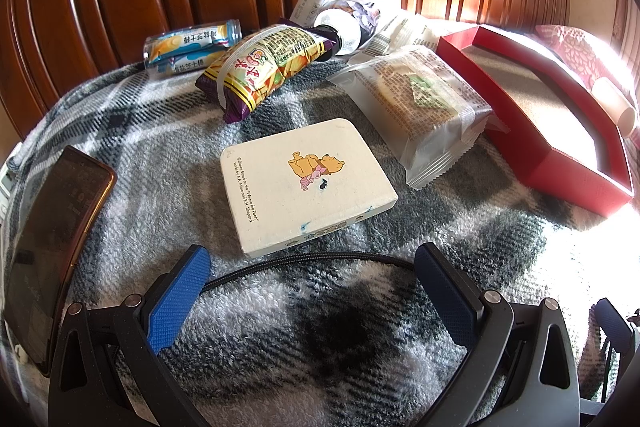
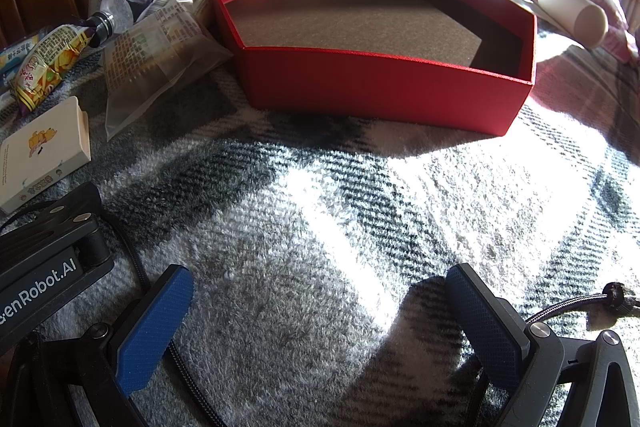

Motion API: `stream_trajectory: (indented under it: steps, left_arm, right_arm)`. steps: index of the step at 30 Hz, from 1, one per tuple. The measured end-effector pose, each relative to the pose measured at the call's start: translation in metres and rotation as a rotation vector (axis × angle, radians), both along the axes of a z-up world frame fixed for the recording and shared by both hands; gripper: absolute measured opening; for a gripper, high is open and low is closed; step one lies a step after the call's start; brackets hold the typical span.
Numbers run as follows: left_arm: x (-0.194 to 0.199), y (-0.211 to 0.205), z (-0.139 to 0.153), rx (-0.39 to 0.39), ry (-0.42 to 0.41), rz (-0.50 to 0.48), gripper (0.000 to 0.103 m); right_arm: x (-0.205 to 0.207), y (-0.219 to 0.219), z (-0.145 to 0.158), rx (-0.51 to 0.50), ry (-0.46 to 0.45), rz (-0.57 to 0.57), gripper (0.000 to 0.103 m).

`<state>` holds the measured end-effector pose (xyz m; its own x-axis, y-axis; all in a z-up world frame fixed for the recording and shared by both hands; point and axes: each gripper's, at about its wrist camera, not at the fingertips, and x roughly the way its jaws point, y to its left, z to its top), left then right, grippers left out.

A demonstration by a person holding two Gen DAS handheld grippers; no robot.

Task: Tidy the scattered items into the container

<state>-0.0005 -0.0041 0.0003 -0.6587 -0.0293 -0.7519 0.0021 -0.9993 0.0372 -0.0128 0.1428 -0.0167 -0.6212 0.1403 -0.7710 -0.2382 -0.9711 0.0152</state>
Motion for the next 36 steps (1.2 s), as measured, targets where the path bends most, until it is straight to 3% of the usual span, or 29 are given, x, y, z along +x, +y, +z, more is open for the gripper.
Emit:
stream_trajectory:
  steps: [10,36]
  left_arm:
    - [-0.0005,0.0001,0.0001,-0.008,0.008,0.003,0.103]
    - [-0.0022,0.0011,-0.0011,-0.012,0.009,0.022,0.103]
  right_arm:
    - [0.0002,0.0056,0.0004,-0.035,0.002,0.002,0.103]
    - [0.0058,0.0018,0.007,-0.014,0.007,0.002,0.103]
